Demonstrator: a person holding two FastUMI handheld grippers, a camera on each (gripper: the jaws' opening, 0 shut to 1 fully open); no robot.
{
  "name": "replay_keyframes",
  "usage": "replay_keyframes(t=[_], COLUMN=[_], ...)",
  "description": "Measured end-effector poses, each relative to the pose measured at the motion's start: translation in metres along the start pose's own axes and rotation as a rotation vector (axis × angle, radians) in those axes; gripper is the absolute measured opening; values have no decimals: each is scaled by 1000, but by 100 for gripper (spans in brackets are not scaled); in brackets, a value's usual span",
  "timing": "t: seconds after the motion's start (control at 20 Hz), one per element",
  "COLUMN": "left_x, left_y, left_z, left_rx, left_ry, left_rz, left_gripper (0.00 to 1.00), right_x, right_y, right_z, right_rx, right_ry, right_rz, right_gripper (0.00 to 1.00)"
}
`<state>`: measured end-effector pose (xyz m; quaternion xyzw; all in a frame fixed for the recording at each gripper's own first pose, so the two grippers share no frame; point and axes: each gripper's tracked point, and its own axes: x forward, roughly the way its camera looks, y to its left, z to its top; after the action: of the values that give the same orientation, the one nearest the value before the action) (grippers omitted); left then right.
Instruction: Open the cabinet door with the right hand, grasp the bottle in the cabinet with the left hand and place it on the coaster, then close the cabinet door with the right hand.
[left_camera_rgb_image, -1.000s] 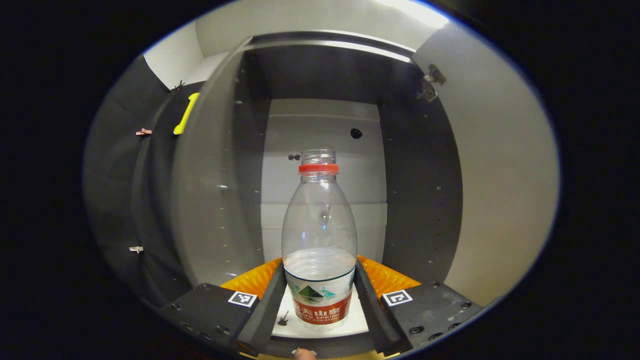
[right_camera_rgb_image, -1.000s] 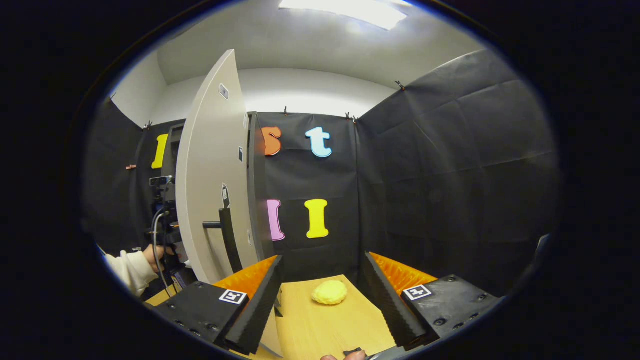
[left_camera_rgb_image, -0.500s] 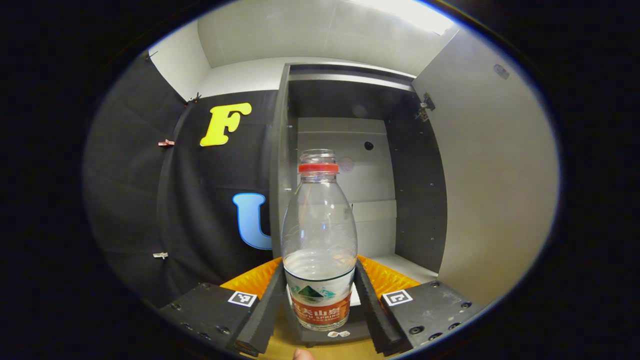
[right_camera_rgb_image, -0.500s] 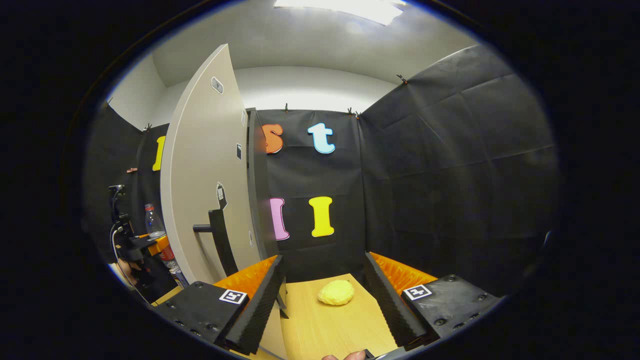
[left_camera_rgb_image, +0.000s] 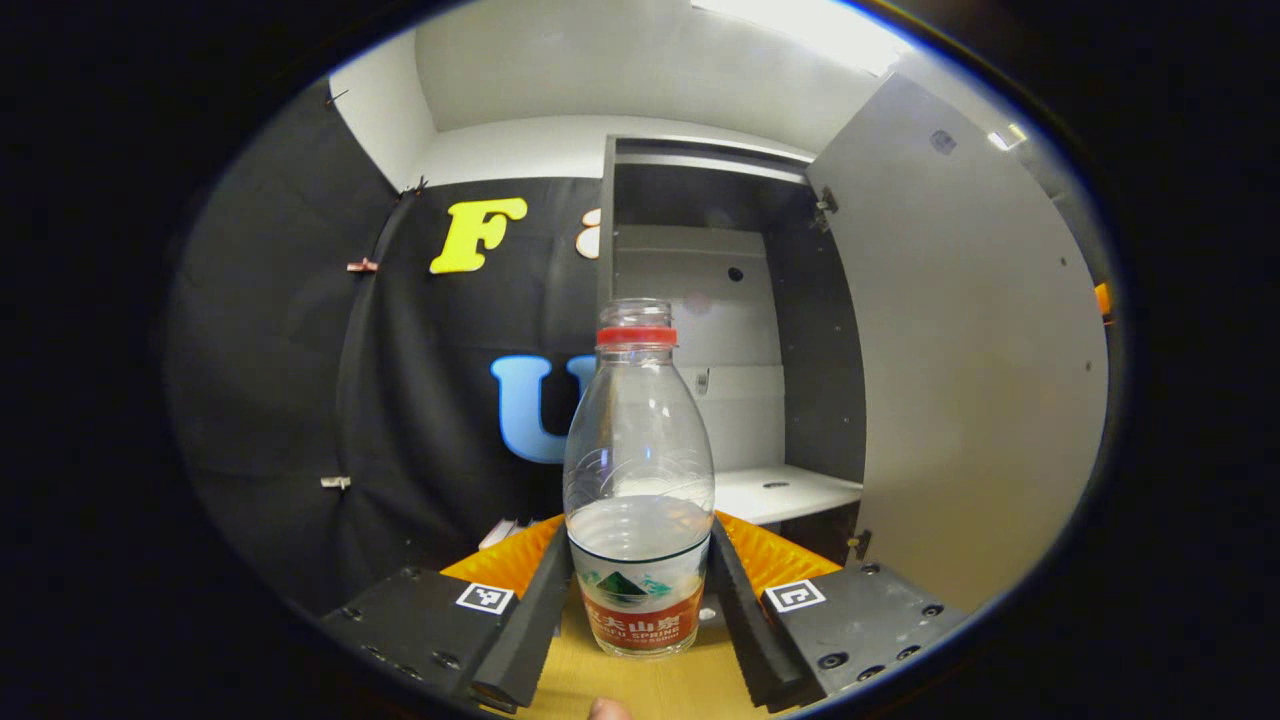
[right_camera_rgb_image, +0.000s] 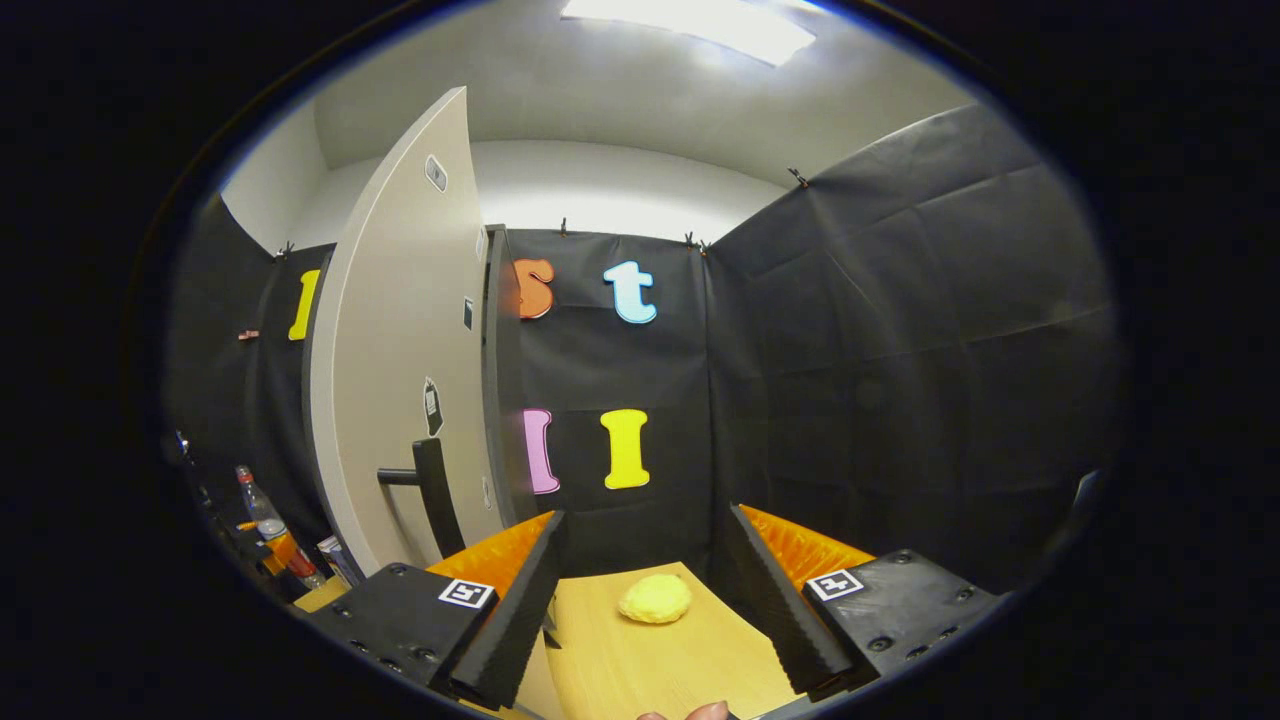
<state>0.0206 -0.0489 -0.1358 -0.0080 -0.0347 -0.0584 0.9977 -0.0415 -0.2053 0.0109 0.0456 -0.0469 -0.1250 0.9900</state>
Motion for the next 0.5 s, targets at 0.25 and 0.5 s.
replay_keyframes(t=[0.25,0.5], left_x=[-31,-57], left_y=[17,15], left_z=[-71,-144], left_rx=[48,-17], left_ry=[27,76], left_rz=[-31,-89], left_gripper=[76,77], right_x=[2,11], right_y=[6,10], right_z=[2,3], right_rx=[-27,2], right_ry=[-12,-9], right_rz=[-24,-52], right_gripper=[97,97])
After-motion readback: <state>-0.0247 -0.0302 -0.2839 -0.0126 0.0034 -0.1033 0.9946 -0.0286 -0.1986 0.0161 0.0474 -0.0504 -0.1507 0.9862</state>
